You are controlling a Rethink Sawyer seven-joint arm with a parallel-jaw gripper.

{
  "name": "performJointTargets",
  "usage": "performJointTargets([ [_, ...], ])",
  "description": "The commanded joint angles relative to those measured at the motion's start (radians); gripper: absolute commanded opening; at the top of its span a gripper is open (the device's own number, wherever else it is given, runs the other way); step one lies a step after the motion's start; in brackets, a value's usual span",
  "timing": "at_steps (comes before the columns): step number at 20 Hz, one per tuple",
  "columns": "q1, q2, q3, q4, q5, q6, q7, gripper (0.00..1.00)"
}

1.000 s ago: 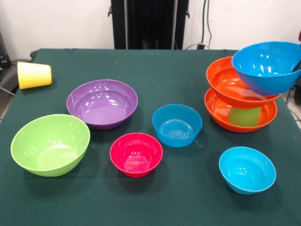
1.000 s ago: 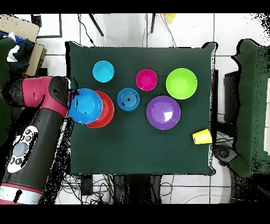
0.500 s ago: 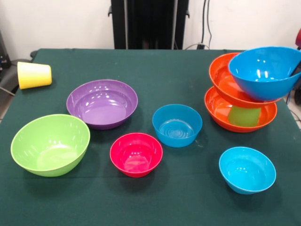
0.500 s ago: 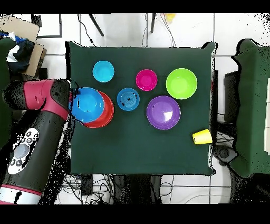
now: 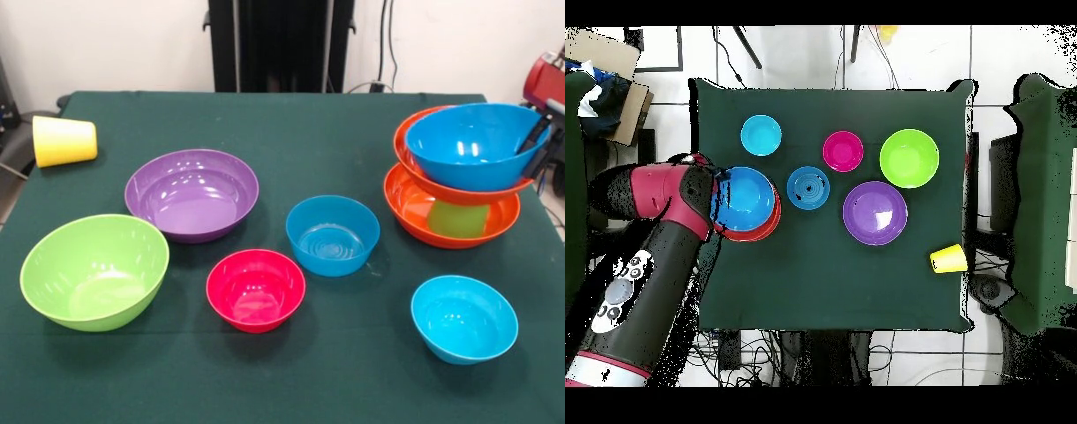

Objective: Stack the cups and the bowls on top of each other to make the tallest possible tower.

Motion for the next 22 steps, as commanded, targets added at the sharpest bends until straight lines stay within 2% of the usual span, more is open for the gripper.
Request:
performJointTargets([
  [1, 0.002, 0.002, 0.103, 0.079, 0.006, -0.039, 0.168, 0.00],
  [22, 0.004, 0.007, 0.087, 0.054, 0.002, 0.004, 0.166, 0.00],
])
